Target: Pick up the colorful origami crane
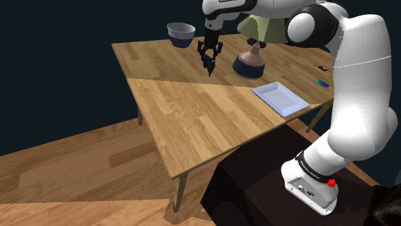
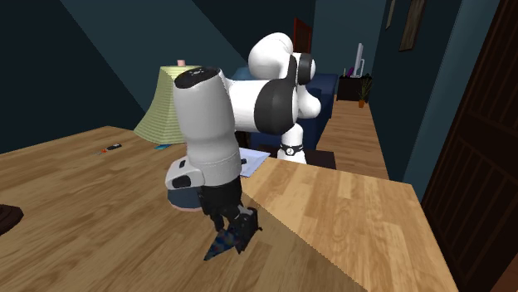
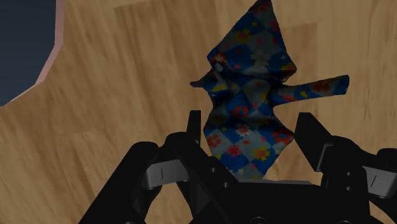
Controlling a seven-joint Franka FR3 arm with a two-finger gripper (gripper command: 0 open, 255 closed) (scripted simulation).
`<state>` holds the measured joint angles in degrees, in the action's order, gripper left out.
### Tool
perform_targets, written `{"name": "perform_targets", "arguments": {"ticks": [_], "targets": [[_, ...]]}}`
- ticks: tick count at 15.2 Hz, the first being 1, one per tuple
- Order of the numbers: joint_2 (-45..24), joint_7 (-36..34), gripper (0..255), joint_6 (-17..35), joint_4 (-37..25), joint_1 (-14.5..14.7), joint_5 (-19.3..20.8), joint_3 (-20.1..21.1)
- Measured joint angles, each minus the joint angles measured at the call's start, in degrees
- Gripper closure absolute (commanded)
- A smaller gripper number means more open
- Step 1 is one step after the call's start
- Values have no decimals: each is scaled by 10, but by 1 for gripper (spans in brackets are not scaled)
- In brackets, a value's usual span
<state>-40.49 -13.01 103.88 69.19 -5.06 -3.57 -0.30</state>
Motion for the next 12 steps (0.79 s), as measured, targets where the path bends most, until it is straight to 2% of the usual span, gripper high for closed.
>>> {"name": "perform_targets", "arguments": {"ticks": [4,12], "targets": [[11,-3,255,-19,-8,1,0,0],[14,-5,255,-78,-64,0,1,0]]}}
